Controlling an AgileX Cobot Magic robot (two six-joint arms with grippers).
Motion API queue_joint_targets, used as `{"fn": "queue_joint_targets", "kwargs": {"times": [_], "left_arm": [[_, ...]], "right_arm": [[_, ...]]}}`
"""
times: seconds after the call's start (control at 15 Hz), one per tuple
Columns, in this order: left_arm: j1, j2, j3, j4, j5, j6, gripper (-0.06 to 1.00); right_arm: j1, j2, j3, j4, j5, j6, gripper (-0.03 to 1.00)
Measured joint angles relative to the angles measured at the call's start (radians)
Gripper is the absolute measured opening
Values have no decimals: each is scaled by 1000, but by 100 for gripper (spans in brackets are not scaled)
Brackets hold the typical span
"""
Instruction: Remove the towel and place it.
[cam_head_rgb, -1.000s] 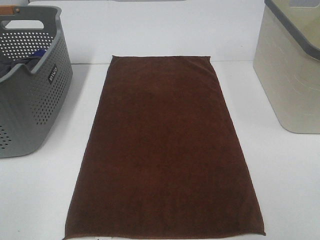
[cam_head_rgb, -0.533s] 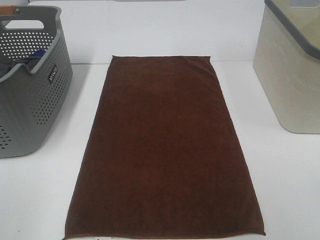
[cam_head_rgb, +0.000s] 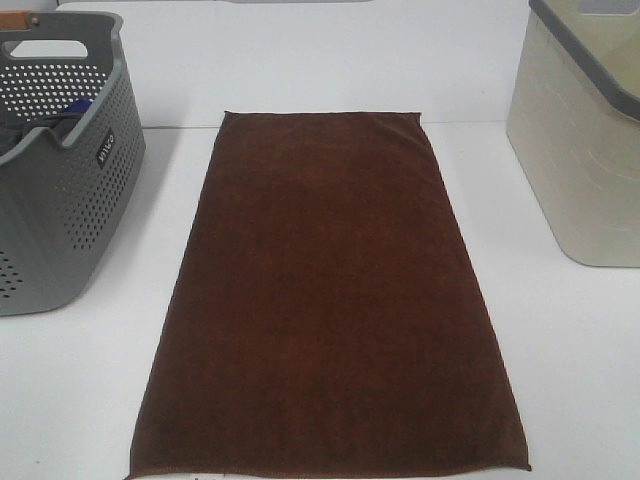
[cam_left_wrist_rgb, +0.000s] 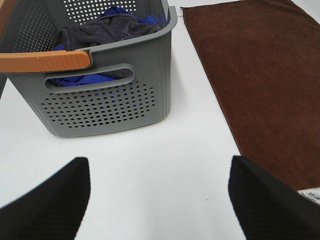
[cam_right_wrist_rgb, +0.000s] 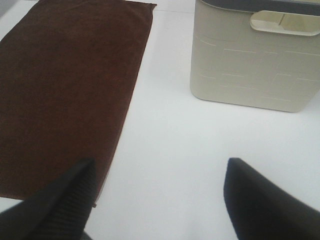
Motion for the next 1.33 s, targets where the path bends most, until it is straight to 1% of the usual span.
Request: {"fn": "queue_joint_targets", "kwargs": {"times": [0.4, 0.53, 0.67, 1.33], "left_arm": [[0, 0, 0, 0, 0, 0, 73], [0, 0, 0, 0, 0, 0, 73], [0, 0, 0, 0, 0, 0, 73], [0, 0, 0, 0, 0, 2, 73]], "right_arm": [[0, 0, 0, -8, 0, 0, 69], [0, 0, 0, -83, 0, 0, 69], [0, 0, 0, -115, 0, 2, 69], [0, 0, 0, -114, 0, 45, 69]]}}
